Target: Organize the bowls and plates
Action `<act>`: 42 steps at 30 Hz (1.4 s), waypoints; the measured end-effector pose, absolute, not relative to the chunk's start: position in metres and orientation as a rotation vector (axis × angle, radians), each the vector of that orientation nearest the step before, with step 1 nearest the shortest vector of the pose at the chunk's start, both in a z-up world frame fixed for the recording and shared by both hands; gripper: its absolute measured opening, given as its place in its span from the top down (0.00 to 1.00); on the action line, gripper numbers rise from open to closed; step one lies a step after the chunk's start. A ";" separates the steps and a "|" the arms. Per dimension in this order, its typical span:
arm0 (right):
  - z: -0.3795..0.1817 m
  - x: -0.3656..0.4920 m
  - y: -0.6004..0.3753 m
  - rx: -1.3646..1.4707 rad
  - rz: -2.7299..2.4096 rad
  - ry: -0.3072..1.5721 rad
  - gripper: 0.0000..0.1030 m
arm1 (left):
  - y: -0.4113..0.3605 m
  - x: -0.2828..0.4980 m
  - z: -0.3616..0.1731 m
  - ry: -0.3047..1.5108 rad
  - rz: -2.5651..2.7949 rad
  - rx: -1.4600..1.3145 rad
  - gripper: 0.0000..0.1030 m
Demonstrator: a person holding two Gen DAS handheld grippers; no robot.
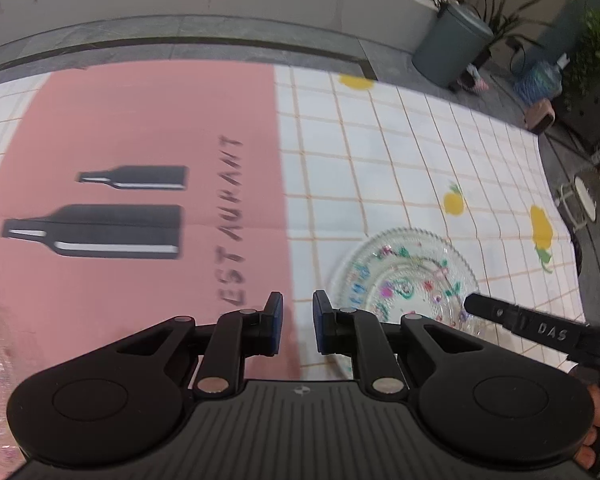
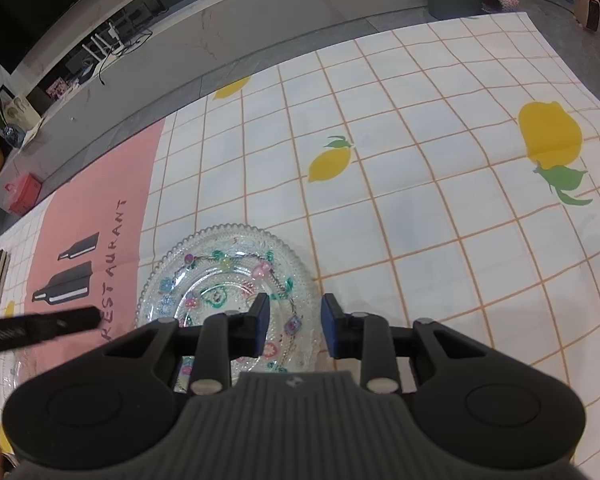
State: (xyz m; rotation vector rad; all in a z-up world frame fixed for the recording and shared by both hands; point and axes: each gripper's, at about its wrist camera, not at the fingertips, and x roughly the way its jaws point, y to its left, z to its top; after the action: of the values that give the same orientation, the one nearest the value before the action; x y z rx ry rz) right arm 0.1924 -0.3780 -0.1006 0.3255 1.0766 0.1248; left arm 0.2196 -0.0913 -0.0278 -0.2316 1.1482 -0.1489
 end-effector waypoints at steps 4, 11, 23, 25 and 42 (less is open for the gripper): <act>-0.099 0.193 -0.378 0.319 0.095 1.069 0.72 | -0.059 0.212 -0.012 1.102 -0.121 -0.257 0.83; -0.084 0.191 -0.365 0.328 0.112 1.028 0.72 | 0.018 0.185 0.006 1.015 -0.066 -0.328 0.79; -0.076 0.193 -0.274 0.312 0.270 1.045 0.64 | 0.140 0.134 -0.011 1.011 0.051 -0.404 0.64; -0.078 0.193 -0.259 0.322 0.296 1.057 0.64 | 0.152 0.127 -0.013 1.003 0.051 -0.431 0.60; -0.102 0.205 -0.098 0.381 0.578 1.295 0.48 | 0.215 0.098 -0.040 1.048 0.042 -0.594 0.52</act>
State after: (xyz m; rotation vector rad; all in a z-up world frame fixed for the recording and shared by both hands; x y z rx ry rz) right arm 0.2049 -0.0980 -0.1018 0.3813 1.2949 0.5781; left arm 0.0976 0.2150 -0.0403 -0.5935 1.0482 0.0418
